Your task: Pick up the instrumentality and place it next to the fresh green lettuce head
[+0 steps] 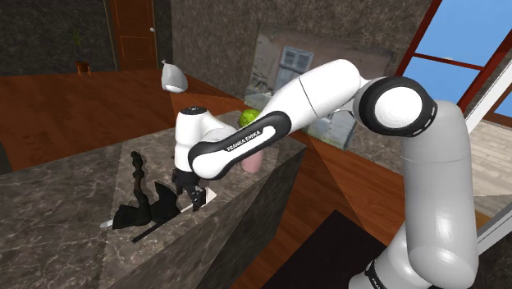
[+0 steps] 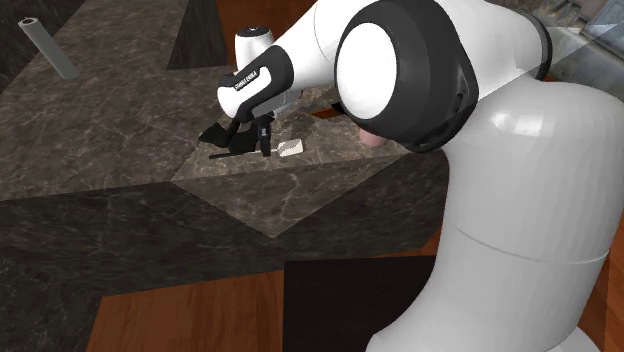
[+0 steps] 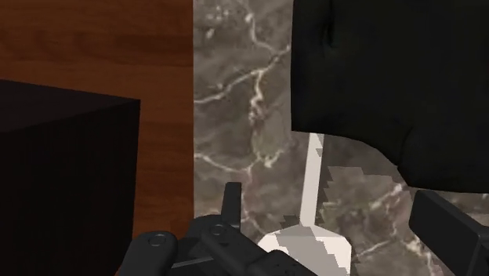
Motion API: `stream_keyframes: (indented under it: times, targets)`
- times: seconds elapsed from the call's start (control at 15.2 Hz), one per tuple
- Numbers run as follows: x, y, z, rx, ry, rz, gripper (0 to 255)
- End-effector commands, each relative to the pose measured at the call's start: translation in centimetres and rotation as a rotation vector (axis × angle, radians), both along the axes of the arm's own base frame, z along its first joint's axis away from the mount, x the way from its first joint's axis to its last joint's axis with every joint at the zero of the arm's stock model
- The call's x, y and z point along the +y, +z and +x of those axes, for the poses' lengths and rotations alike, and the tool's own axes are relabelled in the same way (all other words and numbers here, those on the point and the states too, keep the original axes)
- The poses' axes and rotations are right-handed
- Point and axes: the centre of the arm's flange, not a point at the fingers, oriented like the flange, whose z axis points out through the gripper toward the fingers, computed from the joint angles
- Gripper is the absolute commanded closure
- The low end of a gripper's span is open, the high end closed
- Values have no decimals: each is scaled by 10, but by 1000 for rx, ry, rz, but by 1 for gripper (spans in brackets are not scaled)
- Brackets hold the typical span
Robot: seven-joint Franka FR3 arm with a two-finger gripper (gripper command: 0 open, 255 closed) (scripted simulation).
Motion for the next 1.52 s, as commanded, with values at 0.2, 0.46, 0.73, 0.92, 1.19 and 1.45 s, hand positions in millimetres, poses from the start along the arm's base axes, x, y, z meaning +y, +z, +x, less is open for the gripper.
stream_keyframes:
  times: [0.2, 0.46, 0.73, 0.92, 1.19, 1.45]
  targets:
    - [1, -25, 0, 0, -2, 0, 0]
    - [1, -25, 0, 0, -2, 0, 0]
    - [1, -25, 0, 0, -2, 0, 255]
    - [1, -26, -1, 0, -2, 0, 255]
    - [0, -25, -3, 0, -1, 0, 255]
    - [1, -14, 0, 0, -2, 0, 255]
